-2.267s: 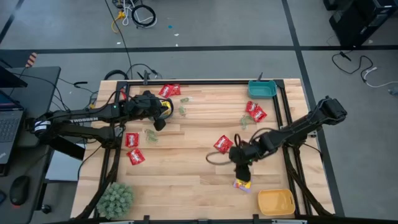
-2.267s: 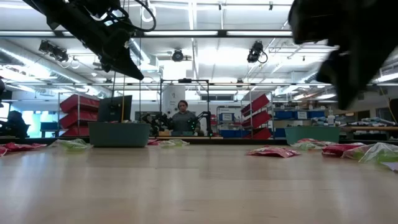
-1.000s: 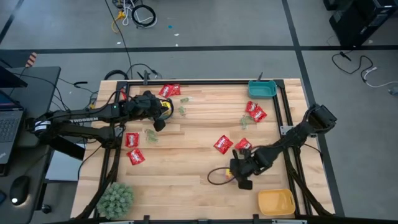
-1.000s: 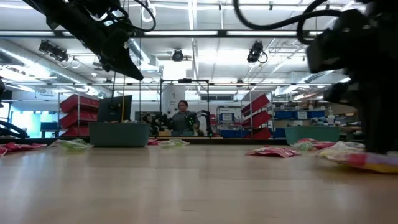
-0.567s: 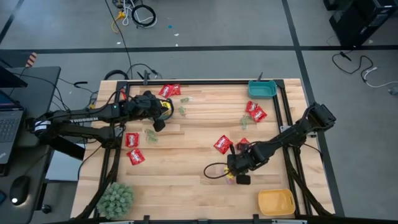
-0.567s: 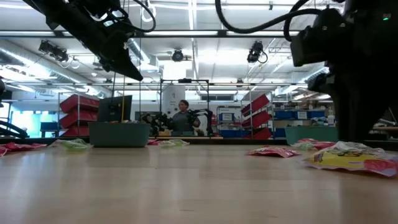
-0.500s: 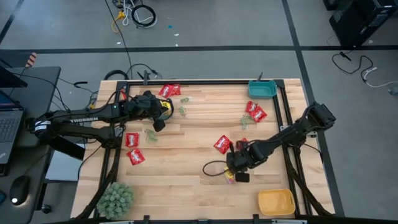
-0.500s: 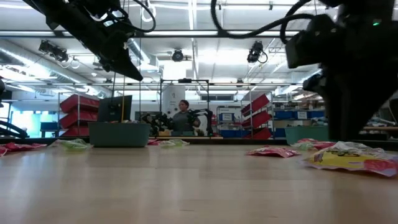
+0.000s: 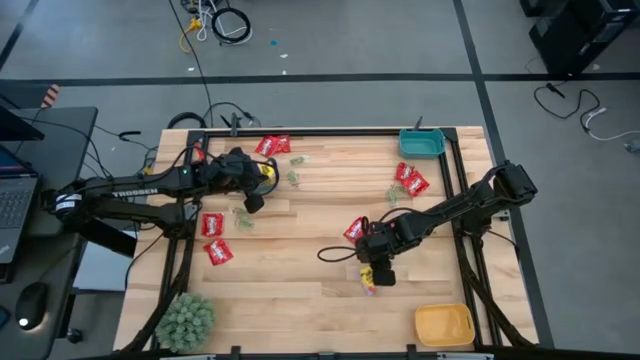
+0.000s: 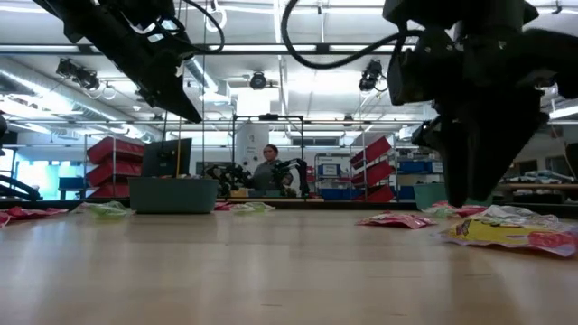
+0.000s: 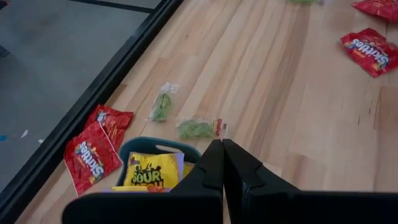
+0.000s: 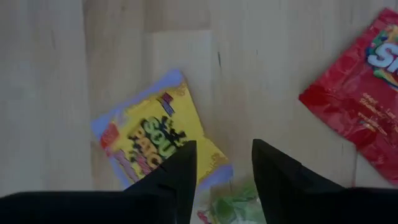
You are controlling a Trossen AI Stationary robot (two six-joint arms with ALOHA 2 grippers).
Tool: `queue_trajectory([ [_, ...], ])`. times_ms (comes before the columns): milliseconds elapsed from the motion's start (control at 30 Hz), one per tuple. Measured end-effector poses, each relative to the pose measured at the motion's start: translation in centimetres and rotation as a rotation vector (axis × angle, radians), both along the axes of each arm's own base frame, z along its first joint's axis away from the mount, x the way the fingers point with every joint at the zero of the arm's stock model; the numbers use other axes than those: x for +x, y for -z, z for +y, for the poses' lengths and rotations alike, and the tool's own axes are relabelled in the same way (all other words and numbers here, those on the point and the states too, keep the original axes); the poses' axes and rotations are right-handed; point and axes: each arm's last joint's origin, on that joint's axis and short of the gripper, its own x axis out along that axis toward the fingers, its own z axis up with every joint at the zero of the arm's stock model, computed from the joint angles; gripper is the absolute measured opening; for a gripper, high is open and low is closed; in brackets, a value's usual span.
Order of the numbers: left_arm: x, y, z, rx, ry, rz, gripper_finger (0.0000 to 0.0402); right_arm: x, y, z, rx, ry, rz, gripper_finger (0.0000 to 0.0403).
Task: Sort candy
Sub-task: Put the yellow candy into the dark blue bin
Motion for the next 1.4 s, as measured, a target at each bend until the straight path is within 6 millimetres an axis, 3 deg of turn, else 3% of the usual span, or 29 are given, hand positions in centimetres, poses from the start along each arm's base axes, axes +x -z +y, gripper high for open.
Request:
queue_trajectory([
  [400,0.0,0.0,0.0,-0.002,0.000,0.006,0.0000,-0.6,1.3,0.0,0.047,-0.040,-0.007,0.0112],
  [667,0.0,0.0,0.0,-0.004,-0.002,0.005,0.0000,-0.4,1.2,0.2,0.068,-0.074,-0.034,0.0028],
  [800,0.0,0.2,0.0,-0.003,-0.002,0.001,0.0000,-0.3,1.2,0.2,0.069,-0.078,-0.044,0.0016],
  [933,-0.1,0.7,0.0,-0.007,-0.002,0.014,0.0000,-0.4,1.0,0.2,0.078,-0.083,-0.015,0.0040],
  [1233,-0.1,0.8,-0.1,-0.019,0.010,0.005,0.0000,-0.2,1.0,0.2,0.052,-0.071,0.006,0.0159],
  [1400,-0.1,0.8,-0.1,-0.022,0.015,0.006,0.0000,-0.1,2.5,0.6,0.066,-0.092,0.042,0.0163],
])
